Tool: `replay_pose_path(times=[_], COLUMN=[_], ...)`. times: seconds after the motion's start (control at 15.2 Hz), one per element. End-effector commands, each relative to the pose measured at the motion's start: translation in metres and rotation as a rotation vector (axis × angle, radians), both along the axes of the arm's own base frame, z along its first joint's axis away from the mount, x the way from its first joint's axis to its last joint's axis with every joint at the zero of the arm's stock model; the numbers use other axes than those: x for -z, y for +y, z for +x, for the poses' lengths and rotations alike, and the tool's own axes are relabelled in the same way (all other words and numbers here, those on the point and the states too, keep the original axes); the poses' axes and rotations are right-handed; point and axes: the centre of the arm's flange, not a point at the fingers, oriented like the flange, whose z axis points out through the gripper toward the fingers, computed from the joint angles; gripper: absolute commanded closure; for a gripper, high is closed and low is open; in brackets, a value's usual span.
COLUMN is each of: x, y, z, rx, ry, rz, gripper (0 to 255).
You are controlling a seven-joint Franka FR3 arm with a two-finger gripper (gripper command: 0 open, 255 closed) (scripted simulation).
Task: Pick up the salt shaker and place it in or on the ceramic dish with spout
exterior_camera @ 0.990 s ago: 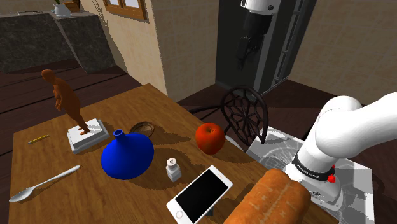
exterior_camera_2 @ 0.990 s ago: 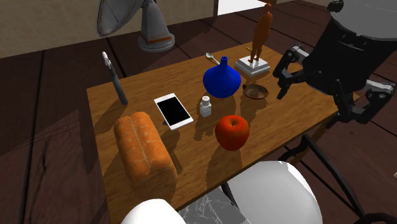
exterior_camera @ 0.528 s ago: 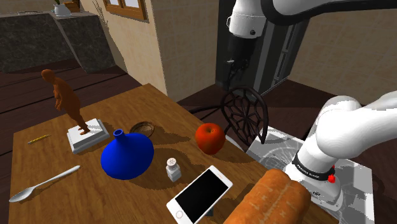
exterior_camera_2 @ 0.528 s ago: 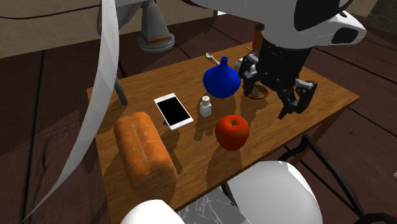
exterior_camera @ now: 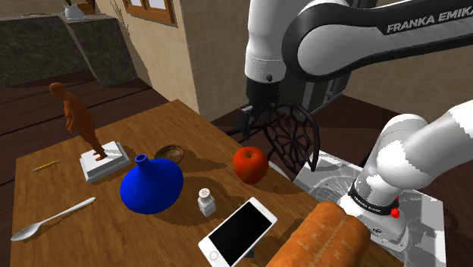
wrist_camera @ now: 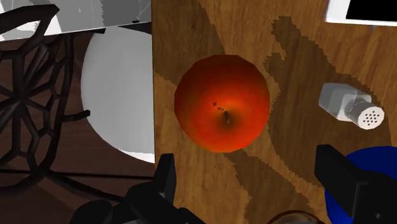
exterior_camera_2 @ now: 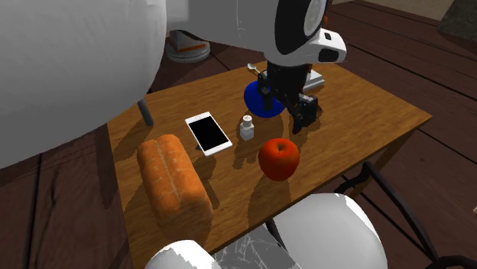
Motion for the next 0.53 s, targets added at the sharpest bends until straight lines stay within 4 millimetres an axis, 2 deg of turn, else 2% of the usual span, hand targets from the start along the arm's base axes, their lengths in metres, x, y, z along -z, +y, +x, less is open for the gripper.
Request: replay_pose_path(times=[0.0, 0.46], x=[0.016, 0.07], y=[0.024, 0.105], z=[0.004, 0.018], rx=[0.017, 0.068], ry=[0.001, 0.007], rz=[-0.01, -0.049], gripper=[0, 0])
